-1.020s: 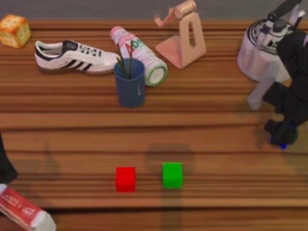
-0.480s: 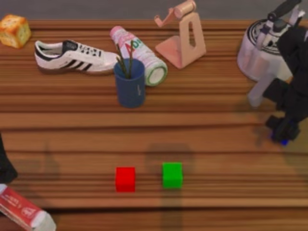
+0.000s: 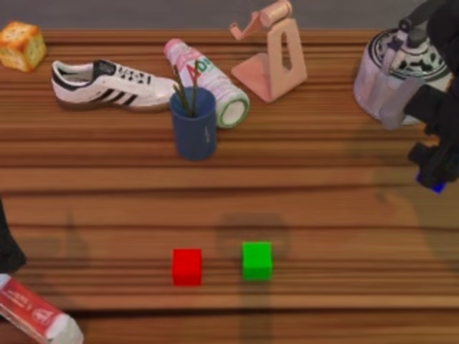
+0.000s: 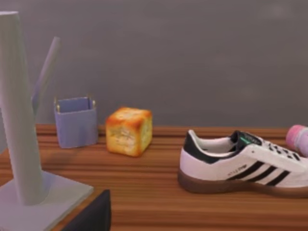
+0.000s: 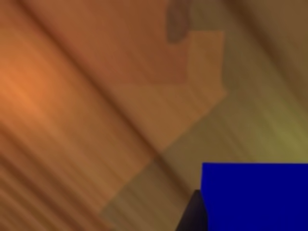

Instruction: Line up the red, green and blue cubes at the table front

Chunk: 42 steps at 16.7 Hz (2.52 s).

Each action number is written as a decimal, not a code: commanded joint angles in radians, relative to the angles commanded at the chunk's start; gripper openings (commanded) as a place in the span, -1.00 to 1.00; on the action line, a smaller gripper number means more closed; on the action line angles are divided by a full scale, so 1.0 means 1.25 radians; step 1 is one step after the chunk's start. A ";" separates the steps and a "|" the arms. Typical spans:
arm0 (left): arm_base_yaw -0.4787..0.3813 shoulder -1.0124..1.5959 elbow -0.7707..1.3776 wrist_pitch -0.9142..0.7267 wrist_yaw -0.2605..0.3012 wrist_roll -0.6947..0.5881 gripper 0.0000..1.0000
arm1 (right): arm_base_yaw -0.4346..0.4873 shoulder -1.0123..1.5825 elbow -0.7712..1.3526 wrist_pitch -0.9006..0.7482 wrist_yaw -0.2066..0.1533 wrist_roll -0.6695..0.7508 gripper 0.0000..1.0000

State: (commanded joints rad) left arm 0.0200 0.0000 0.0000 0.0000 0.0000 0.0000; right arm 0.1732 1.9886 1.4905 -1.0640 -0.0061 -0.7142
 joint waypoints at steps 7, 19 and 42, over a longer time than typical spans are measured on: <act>0.000 0.000 0.000 0.000 0.000 0.000 1.00 | 0.086 -0.012 -0.009 -0.008 -0.002 -0.030 -1.00; 0.000 0.000 0.000 0.000 0.000 0.000 1.00 | 0.413 -0.086 -0.055 -0.036 -0.005 -0.132 -1.00; 0.000 0.000 0.000 0.000 0.000 0.000 1.00 | 0.414 -0.017 -0.194 0.174 -0.005 -0.130 0.21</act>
State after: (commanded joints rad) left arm 0.0200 0.0000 0.0000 0.0000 0.0000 0.0000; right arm 0.6913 1.9676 1.2474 -0.8470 -0.0119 -0.8762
